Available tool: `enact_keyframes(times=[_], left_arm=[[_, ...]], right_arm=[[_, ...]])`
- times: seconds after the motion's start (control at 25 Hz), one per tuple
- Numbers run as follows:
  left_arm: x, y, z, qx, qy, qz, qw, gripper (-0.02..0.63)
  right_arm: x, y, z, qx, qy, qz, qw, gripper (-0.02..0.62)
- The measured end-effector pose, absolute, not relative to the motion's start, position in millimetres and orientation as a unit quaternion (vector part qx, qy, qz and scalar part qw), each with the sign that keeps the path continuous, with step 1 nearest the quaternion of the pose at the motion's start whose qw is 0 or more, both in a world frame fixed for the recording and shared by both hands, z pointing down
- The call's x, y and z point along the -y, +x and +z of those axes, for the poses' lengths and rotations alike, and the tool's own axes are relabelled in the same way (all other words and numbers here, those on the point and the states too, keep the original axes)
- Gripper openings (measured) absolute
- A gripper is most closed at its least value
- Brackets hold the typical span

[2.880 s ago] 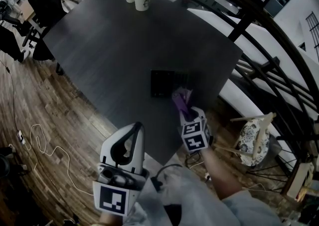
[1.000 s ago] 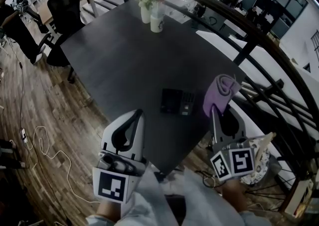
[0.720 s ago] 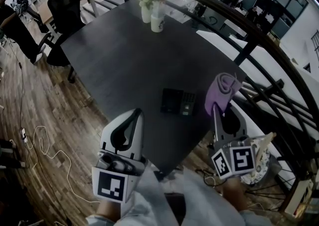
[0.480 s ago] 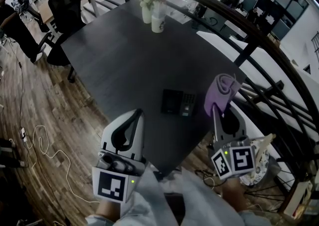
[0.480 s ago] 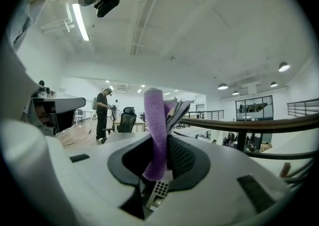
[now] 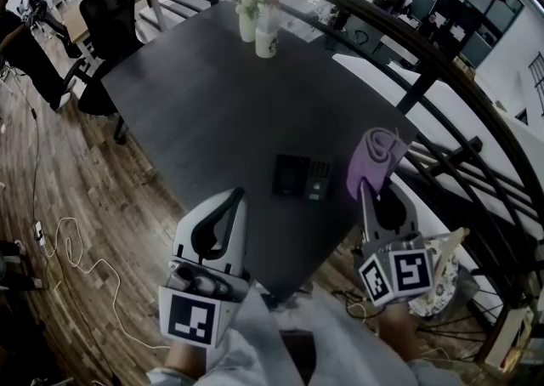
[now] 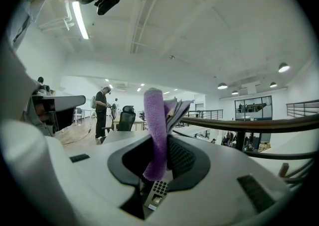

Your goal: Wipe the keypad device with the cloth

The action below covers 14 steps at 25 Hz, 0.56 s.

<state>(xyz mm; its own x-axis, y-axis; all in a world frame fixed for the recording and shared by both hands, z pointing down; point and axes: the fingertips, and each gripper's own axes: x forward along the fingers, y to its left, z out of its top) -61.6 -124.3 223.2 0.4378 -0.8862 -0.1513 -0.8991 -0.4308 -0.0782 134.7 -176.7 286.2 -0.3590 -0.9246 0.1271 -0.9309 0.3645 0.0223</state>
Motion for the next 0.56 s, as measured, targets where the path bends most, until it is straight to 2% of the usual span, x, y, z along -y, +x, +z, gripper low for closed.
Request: enact_keyframes(times=[0.56], left_arm=[[124.2, -61.2, 224.3, -0.53, -0.844, 0.042, 0.073, 0.011]], right_arm=[[177.6, 133.8, 289.0, 0.825, 0.561, 0.032, 0.059, 0.087]])
